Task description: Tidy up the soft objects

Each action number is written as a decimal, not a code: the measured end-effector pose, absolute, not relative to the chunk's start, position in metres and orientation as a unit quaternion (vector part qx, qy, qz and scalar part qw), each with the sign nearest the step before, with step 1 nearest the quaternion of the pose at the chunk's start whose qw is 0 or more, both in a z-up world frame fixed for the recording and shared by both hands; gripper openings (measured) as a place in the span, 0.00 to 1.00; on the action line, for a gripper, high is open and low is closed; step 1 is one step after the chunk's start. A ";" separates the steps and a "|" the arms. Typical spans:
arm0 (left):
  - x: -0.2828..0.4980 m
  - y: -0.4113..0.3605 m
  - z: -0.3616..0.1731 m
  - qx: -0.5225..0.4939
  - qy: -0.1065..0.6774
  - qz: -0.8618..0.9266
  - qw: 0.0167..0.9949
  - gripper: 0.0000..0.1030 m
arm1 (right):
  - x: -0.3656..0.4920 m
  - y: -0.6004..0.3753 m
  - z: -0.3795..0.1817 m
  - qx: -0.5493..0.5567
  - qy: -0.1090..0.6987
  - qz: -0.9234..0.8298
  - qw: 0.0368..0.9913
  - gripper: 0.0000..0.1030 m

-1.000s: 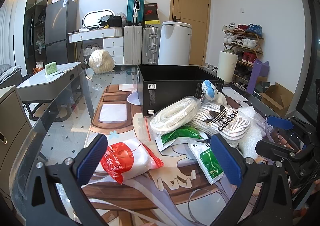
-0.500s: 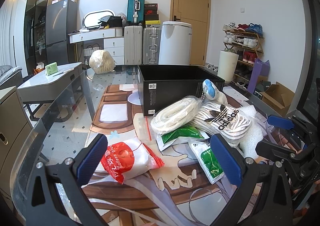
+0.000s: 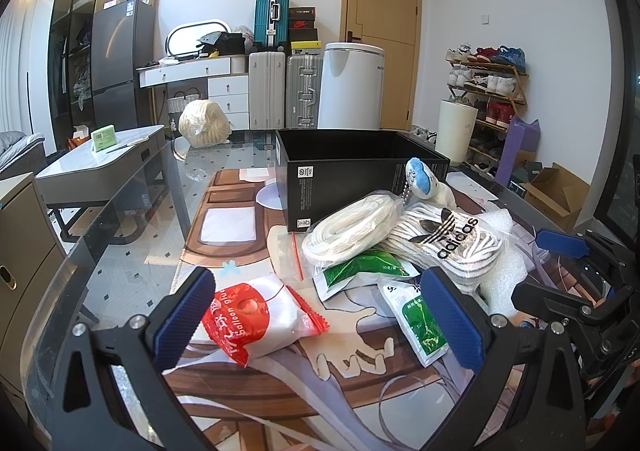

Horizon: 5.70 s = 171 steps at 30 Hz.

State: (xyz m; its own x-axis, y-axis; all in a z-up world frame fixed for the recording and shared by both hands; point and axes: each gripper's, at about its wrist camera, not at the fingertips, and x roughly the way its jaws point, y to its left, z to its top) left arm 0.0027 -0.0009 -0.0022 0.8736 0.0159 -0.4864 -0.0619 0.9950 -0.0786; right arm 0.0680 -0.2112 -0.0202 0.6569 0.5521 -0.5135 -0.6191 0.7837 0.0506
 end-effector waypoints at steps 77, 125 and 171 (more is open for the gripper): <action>0.017 0.050 -0.027 -0.077 0.349 0.012 0.934 0.46 | 0.080 -0.201 -0.023 -0.135 0.298 0.284 0.901 0.32; 0.015 0.037 0.014 -0.063 0.278 -0.001 0.958 0.46 | 0.086 -0.209 0.012 -0.115 0.215 0.294 0.924 0.29; 0.147 0.009 0.038 -0.017 0.302 0.015 0.953 0.47 | 0.203 -0.141 0.035 -0.140 0.257 0.349 0.890 0.29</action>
State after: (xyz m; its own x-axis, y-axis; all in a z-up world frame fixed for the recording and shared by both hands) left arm 0.1471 0.0093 0.0378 0.8166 0.0184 -0.5770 -0.0389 0.9990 -0.0232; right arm 0.2034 -0.1414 0.0351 0.6245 0.5487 -0.5558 -0.6930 0.7175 -0.0702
